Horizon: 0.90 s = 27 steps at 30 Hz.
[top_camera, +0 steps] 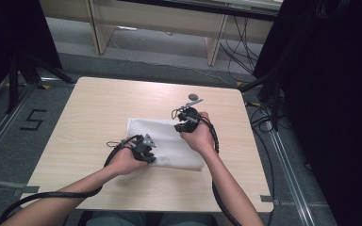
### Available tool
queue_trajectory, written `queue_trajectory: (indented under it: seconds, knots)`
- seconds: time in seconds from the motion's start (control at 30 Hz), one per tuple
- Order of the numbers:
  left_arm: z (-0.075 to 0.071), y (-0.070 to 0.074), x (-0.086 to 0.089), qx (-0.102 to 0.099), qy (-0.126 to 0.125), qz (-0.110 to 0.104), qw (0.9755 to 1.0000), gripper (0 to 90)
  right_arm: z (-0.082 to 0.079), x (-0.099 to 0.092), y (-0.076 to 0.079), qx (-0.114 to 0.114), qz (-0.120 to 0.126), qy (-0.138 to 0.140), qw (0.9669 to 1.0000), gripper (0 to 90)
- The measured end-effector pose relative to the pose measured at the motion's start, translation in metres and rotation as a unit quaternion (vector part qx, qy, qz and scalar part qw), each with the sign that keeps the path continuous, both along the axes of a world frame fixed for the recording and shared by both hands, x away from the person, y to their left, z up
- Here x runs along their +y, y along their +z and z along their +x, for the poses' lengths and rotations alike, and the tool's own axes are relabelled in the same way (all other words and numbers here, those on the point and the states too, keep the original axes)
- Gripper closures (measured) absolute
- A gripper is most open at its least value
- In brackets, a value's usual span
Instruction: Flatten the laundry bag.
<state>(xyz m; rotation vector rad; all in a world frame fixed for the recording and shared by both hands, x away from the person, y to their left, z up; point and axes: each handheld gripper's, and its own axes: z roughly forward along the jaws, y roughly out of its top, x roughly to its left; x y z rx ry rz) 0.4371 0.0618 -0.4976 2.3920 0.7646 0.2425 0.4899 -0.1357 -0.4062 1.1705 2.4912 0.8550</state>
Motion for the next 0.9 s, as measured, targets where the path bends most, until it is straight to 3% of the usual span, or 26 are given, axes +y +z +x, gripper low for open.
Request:
queue_trajectory:
  seconds: [0.03, 0.07, 0.1, 0.13, 0.17, 0.27, 0.37, 0.43, 0.5, 0.53, 0.57, 0.63, 0.8, 0.83, 0.9]
  knots:
    - [0.002, 0.000, 0.000, 0.001, 0.003, 0.000, 1.0000, 80.7, -0.002, 0.001, 0.002, 0.000, 0.004, 0.001, 1.0000, 89.8]
    - [0.004, 0.002, 0.001, 0.006, -0.006, 0.016, 0.9998, 81.6, -0.003, 0.002, 0.003, 0.001, 0.006, 0.004, 1.0000, 89.8]
    - [0.005, 0.001, -0.001, 0.000, 0.009, 0.007, 0.9999, 84.9, -0.004, 0.002, 0.004, -0.003, 0.005, 0.006, 1.0000, 89.8]
    - [0.007, 0.003, 0.000, 0.005, 0.003, 0.019, 0.9998, 85.7, -0.005, 0.003, 0.005, -0.009, 0.008, 0.011, 0.9999, 89.8]
    - [0.007, 0.002, -0.001, 0.003, 0.014, 0.011, 0.9998, 87.4, -0.007, 0.004, 0.006, -0.011, 0.014, 0.009, 0.9998, 89.8]
    - [0.007, 0.003, 0.003, 0.004, 0.012, 0.011, 0.9999, 89.7, -0.012, 0.005, 0.007, -0.018, 0.018, 0.010, 0.9996, 89.8]
    - [0.003, 0.005, 0.006, 0.003, 0.025, -0.005, 0.9997, 89.8, -0.016, 0.006, 0.007, -0.013, 0.024, 0.010, 0.9996, 89.8]
    - [-0.001, 0.006, 0.005, 0.003, 0.026, -0.029, 0.9992, 89.9, -0.016, 0.008, 0.006, -0.015, 0.031, 0.003, 0.9994, 89.8]
    - [-0.005, 0.008, -0.001, 0.006, 0.015, -0.039, 0.9991, 89.8, -0.015, 0.007, 0.006, -0.017, 0.036, 0.004, 0.9992, 89.8]
    - [-0.007, 0.009, -0.004, 0.007, 0.006, -0.040, 0.9991, 89.8, -0.013, 0.004, 0.007, -0.024, 0.011, 0.009, 0.9996, 89.8]
    - [-0.009, 0.010, -0.007, 0.007, 0.005, -0.045, 0.9990, 89.8, -0.014, 0.006, 0.007, -0.019, 0.029, 0.005, 0.9994, 89.8]
    - [-0.009, 0.011, -0.013, 0.003, -0.019, -0.027, 0.9994, 89.8, -0.013, 0.005, 0.010, -0.025, 0.024, 0.010, 0.9994, 89.8]
    - [-0.005, 0.005, -0.021, 0.005, -0.014, -0.016, 0.9998, 89.8, -0.015, 0.006, 0.013, -0.022, 0.034, 0.002, 0.9992, 89.8]
    - [-0.004, 0.002, -0.024, 0.006, 0.003, -0.032, 0.9995, 89.8, -0.015, 0.006, 0.013, -0.025, 0.034, 0.006, 0.9991, 89.8]
    - [-0.001, 0.001, -0.023, 0.007, -0.011, -0.013, 0.9998, 89.8, -0.015, 0.004, 0.014, -0.021, 0.032, 0.011, 0.9992, 89.8]
